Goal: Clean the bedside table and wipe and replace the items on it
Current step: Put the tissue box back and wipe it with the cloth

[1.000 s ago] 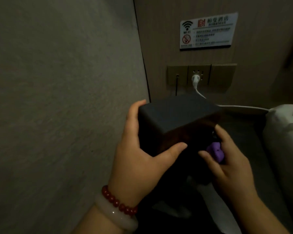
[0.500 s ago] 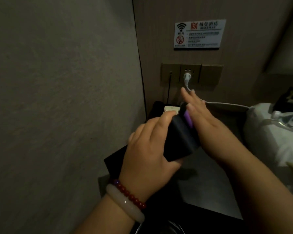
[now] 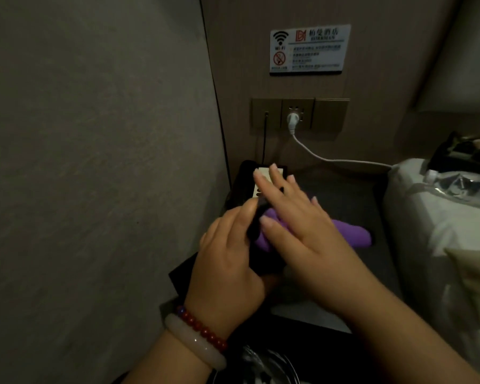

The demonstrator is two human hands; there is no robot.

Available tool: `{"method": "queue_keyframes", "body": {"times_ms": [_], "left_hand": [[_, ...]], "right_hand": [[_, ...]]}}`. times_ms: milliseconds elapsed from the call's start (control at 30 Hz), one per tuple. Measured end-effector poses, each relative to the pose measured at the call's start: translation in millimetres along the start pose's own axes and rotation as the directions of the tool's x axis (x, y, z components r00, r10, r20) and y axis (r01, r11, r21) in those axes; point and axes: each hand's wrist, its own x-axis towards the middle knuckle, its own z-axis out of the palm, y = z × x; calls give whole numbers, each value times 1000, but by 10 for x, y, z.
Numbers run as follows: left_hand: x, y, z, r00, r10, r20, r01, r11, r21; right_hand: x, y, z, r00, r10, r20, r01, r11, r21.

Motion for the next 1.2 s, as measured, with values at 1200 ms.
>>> {"method": "queue_keyframes", "body": {"times_ms": [1200], "left_hand": [[64, 200, -675, 973, 113, 202, -168, 945, 280]], "right_hand": [[-143, 326, -128, 957, 43, -285, 119, 842, 526]]}}
